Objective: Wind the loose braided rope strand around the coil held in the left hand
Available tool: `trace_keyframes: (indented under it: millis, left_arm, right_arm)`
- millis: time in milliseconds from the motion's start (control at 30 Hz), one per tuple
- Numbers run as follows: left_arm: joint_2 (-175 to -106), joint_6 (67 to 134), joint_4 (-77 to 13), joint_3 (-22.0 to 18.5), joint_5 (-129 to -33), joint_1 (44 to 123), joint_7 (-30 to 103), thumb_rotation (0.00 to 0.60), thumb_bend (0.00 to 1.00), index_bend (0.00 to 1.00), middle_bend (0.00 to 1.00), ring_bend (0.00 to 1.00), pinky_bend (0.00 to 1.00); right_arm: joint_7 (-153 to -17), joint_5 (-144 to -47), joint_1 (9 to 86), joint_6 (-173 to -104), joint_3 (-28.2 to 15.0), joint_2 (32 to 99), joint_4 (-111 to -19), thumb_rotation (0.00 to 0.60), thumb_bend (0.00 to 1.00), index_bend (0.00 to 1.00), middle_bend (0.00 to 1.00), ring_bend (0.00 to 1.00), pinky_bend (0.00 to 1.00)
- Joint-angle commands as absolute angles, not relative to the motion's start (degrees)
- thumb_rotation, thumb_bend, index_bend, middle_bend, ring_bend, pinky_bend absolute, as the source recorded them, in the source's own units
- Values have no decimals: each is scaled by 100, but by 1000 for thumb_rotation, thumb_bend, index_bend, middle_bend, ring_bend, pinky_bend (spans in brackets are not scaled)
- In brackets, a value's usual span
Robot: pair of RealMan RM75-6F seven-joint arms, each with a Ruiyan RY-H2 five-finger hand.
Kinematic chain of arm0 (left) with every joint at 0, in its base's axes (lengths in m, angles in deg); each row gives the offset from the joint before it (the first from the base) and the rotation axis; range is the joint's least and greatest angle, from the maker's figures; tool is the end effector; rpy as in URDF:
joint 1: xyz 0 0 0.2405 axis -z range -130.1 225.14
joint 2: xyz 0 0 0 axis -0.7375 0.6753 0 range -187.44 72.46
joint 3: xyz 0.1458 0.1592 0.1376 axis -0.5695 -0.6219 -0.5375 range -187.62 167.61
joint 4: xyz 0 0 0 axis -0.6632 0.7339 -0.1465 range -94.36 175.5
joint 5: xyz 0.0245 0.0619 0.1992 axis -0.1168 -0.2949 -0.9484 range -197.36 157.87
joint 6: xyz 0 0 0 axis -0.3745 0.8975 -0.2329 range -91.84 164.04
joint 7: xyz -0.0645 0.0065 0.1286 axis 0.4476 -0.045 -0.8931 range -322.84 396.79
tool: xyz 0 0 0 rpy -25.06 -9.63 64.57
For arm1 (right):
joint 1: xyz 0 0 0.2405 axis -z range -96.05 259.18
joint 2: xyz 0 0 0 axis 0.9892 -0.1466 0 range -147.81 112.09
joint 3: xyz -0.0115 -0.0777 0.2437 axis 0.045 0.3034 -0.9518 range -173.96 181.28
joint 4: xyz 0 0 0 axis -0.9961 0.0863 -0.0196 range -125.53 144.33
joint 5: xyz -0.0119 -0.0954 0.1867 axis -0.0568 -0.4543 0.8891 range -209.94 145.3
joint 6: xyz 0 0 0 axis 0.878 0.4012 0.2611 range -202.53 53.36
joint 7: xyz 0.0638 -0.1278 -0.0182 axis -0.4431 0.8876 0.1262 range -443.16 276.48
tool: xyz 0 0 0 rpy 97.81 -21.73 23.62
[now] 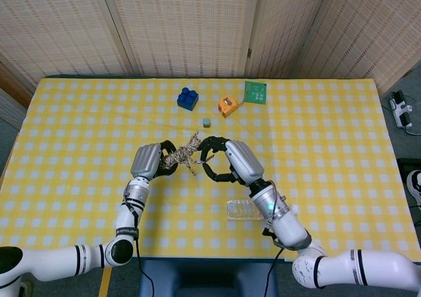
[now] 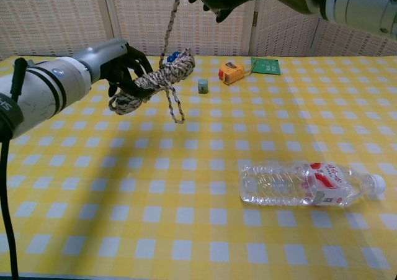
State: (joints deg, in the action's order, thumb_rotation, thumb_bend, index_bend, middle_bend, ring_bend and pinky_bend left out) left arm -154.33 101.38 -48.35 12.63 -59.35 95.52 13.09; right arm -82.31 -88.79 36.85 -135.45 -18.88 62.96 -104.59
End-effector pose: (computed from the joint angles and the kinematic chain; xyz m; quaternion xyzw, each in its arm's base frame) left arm -0.0892 0.3685 -0.0166 -0.5812 -0.5284 -0.4415 0.4337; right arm -0.0247 -0.3140 0.0539 0.5824 -0.5439 0.5685 0.2042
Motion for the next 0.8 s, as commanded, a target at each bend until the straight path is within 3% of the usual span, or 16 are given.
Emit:
trace_keyframes:
  millis: [33,300,533,800]
  left_arm:
    - [-15424,10071,-4707,1568,-5650,9513,1622,600,587,693,700,673,757]
    - [-15038,9753,-4849,2142,-5105,9353,2308,600,587,694,702,675,759]
    - [-14562,9320,-5167,2412,-4904,9115,2957,600,587,694,701,674,759]
    - [-13887,8760,-5716,2569,-5028,8798,3721,600,588,694,701,674,759]
  right_arm:
    - [-8427,-9068,3792,-13367,-1691,6196,-10455,600,590,621,388,346,362]
    - [-8651,-9353,3977,-13222,-1256,6235,-10118,600,602,621,390,347,362]
    - [-8884,-9425,4188,-13043,-910,6180,-9731,600,611,622,396,347,362]
    - [-9020,-9200,4251,-12808,-807,6300,-9138,600,612,623,396,347,362]
